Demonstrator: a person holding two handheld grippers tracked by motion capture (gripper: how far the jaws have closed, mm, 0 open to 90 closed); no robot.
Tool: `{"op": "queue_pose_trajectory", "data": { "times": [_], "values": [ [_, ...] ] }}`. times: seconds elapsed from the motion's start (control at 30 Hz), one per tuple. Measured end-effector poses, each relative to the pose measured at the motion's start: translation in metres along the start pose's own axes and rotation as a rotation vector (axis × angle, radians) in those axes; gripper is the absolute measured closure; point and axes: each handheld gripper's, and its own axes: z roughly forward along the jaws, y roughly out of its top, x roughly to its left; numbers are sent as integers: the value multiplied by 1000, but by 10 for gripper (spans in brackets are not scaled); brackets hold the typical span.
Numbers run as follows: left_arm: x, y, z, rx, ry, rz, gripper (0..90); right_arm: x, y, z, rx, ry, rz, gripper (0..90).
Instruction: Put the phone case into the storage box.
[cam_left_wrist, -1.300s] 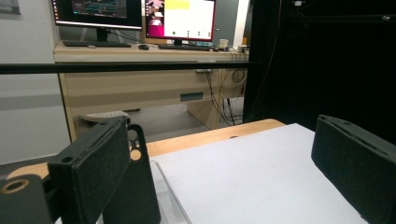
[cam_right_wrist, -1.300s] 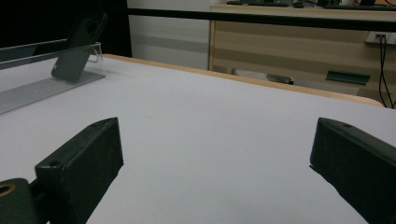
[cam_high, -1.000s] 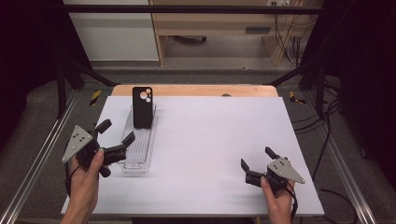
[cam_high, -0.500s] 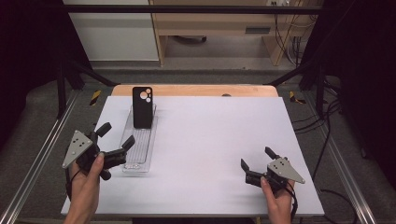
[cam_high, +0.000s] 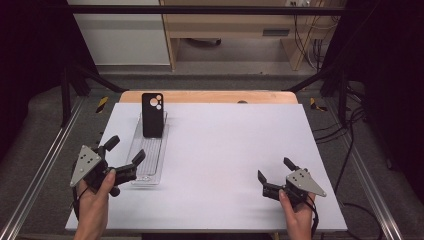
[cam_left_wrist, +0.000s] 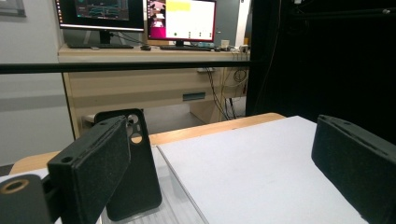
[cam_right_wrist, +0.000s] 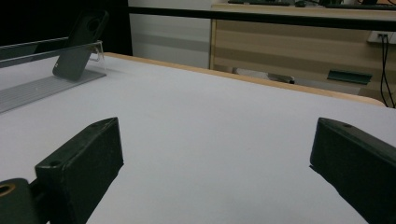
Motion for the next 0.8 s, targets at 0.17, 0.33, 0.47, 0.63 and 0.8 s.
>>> {"op": "queue_pose_trajectory", "data": {
  "times": [0.17, 0.33, 0.47, 0.63, 0.8],
  "values": [
    [-1, -5, -3, 2, -5, 20, 38, 0, 0, 0, 1, 1, -1, 29],
    [-1, -11, -4, 0, -8, 25, 38, 0, 0, 0, 1, 2, -4, 29],
    [0, -17, -5, 11, -12, 34, 38, 0, 0, 0, 1, 2, -3, 28],
    [0, -25, -5, 28, -16, 47, 37, 1, 0, 0, -5, 11, 0, 28],
    [1, -33, -7, 36, -18, 55, 37, 2, 1, 0, -5, 16, -3, 29]
  ]
}}
